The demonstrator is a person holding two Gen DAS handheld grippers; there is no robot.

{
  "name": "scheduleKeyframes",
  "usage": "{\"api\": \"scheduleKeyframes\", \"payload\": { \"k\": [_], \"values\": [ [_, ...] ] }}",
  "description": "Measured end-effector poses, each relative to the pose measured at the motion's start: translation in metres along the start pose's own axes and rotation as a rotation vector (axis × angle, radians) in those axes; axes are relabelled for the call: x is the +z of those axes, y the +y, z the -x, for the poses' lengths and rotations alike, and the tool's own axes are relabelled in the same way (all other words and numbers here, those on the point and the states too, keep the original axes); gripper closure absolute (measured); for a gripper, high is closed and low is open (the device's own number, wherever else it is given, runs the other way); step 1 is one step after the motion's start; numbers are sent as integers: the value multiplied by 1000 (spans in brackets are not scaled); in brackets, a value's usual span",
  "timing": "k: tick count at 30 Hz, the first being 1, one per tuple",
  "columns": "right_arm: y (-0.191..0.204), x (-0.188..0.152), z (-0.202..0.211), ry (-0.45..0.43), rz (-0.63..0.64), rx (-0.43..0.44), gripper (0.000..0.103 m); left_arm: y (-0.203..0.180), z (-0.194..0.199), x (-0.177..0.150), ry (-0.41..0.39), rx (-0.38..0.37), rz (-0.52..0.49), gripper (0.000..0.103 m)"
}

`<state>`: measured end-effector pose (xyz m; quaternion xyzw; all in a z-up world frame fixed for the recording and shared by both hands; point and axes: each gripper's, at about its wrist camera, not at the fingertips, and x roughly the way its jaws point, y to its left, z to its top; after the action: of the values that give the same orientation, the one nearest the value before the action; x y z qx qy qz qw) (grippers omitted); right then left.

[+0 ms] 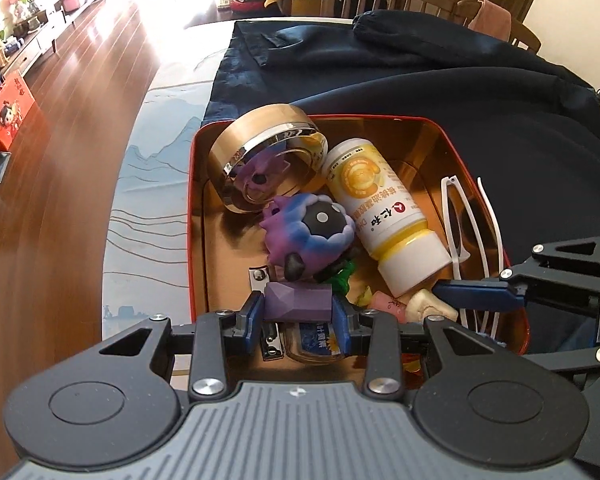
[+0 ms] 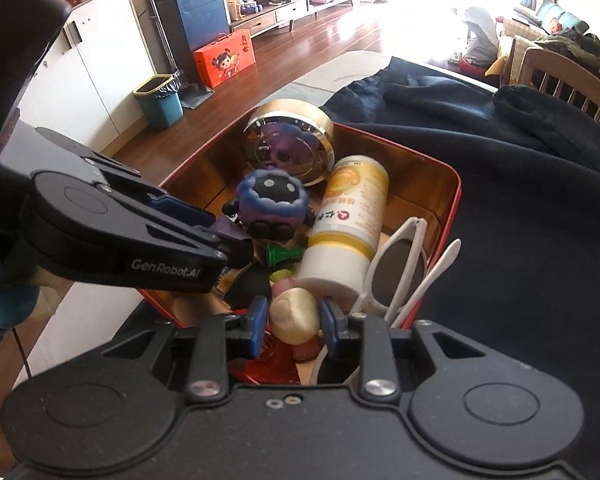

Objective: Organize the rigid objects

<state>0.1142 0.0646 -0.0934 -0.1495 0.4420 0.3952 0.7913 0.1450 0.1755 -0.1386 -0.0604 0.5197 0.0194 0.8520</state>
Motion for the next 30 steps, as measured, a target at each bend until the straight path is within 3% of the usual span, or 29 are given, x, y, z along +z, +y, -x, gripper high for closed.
{"api": "scheduleKeyframes", "payload": {
  "k": [6,10,13,22,25,27,30],
  "values": [
    [1,-1,6,-16,-6,1,72,1,1,0,0,-3,17,67],
    [0,-3,12,-25,-17,3,71,3,4,-2,-11,-11,32,55],
    [1,-6,23,-49,-14,-6,64,5,10,-5,-17,-32,59,47],
    [0,-14,54,-109,-29,-18,63,7,40,-17,-82,-28,73,45],
    [-3,-15,62,-131,-49,-22,58,7,53,-21,-116,-11,75,43],
    [-4,-17,70,-152,-62,-22,46,8,61,-23,-138,-7,79,41],
    [-6,-19,81,-180,-79,-19,44,7,73,-27,-169,5,71,41]
  ]
}}
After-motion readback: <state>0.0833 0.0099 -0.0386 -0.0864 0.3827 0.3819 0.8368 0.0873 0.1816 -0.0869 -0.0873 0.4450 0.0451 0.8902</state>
